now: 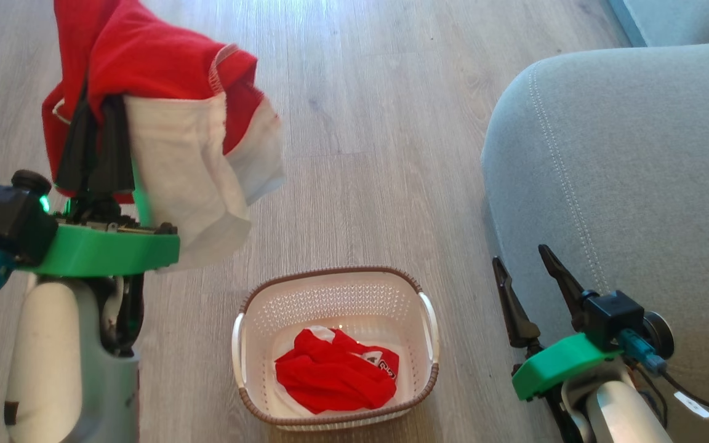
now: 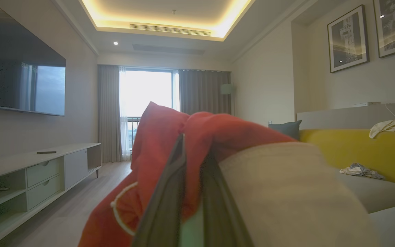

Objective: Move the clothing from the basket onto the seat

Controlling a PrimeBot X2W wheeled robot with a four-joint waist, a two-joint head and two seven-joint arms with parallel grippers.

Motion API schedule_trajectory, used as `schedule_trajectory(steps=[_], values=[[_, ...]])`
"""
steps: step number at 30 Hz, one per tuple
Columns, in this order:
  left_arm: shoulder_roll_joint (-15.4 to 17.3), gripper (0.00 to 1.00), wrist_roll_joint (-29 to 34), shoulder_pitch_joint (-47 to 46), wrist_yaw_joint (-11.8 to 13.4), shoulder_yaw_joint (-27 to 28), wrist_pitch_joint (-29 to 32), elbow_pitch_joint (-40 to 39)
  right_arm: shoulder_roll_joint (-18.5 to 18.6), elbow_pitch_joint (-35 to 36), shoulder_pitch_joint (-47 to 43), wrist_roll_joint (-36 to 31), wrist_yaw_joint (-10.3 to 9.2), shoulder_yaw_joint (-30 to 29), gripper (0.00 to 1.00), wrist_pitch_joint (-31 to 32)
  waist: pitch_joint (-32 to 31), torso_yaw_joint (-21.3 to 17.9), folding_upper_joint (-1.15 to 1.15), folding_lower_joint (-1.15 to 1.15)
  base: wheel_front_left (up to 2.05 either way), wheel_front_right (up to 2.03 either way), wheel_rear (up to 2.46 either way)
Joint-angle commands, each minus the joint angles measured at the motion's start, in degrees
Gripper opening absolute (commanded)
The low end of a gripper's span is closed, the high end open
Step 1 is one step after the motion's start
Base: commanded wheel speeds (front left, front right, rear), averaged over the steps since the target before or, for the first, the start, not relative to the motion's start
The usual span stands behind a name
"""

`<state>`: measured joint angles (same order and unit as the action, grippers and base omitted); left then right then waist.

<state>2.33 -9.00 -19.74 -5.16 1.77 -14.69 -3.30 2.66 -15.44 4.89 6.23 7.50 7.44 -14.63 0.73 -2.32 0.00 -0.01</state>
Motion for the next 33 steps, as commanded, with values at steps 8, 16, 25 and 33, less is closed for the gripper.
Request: schedule_trajectory(steps=[8,16,25,33], values=[[0.6,0.00,-2.0,-1.5,-1.9,-1.8,-0.3,-6.0,0.2,2.9,-0.1,0.7,-0.01,1.5,1.00,-0.4,-0.1,0.2,0.00,0.01,0.00,0.00,0.00],[0.6,0.00,-3.7,0.6,-2.3,-12.9,-0.3,-6.8,0.2,3.9,-0.8,0.5,-0.01,1.2,1.00,-0.4,-0.4,0.3,0.00,0.01,0.00,0.00,0.00],[0.8,0.00,-5.2,4.0,-2.3,-20.8,-0.3,-7.0,0.2,4.5,-0.6,0.6,-0.01,2.0,1.00,-0.4,-0.3,-0.2,0.00,0.01,0.00,0.00,0.00],[0.7,0.00,-5.6,3.8,-2.3,-21.9,-0.3,-6.6,0.2,4.5,-0.4,0.6,-0.01,2.0,1.00,-0.4,0.1,0.1,0.00,0.01,0.00,0.00,0.00]])
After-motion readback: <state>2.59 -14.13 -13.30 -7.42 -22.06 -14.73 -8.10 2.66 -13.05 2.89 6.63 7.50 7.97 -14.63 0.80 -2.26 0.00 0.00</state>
